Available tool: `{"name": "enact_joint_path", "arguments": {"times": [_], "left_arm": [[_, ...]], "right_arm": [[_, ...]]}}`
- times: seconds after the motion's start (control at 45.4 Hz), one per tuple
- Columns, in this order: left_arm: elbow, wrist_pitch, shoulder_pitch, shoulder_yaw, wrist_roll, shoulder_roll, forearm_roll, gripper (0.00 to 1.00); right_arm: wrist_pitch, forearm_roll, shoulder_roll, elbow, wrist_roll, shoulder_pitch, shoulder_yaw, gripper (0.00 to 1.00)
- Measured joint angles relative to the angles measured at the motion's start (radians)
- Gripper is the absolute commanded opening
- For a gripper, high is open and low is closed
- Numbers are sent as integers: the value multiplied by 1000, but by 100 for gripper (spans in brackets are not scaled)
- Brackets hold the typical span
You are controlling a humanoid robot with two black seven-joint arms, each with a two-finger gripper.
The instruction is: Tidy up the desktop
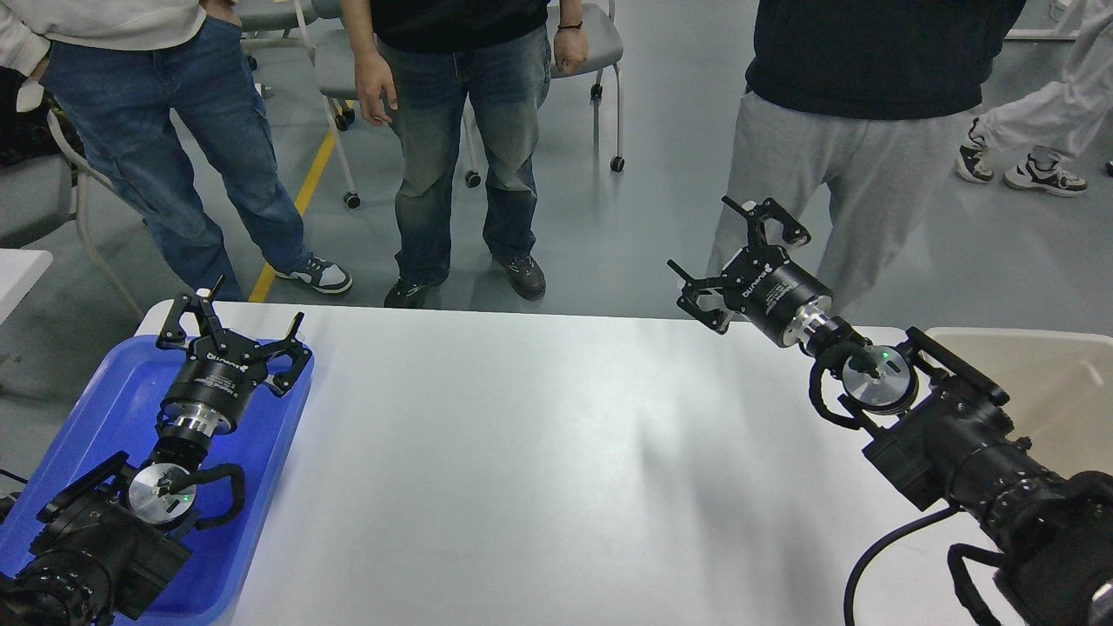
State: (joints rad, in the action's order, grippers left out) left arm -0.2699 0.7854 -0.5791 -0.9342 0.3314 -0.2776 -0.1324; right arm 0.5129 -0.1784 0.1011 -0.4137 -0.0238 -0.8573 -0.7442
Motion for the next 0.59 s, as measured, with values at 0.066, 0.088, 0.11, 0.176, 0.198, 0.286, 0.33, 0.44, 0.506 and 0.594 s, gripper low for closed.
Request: {"name": "enact_joint_path", "arguments": {"times": [0.066,0.088,0.11,0.176,0.198,0.286,0.33,0.44,0.506,0.594], "left_arm": [[0,0,0,0,0,0,0,100],[0,0,0,0,0,0,0,100],[0,0,0,0,0,0,0,100],[0,0,0,0,0,0,0,100],[0,0,0,0,0,0,0,100],[0,0,0,0,0,0,0,100],[0,0,0,0,0,0,0,100],[0,0,0,0,0,0,0,100],[0,0,0,0,0,0,0,100],[0,0,0,0,0,0,0,100]], "right_arm": [[4,0,-14,0,0,17,0,100],[5,0,-16,0,0,21,0,100],[5,0,-19,0,0,26,0,100],[8,0,-28,0,0,43,1,100],[9,0,-30,0,0,50,1,100],[13,0,-36,0,1,70,1,100],[20,0,-39,0,1,82,0,100],[40,0,-44,1,1,101,-1,100],[52,0,-45,2,1,111,-2,100],[65,0,-47,5,1,121,-2,100]]}}
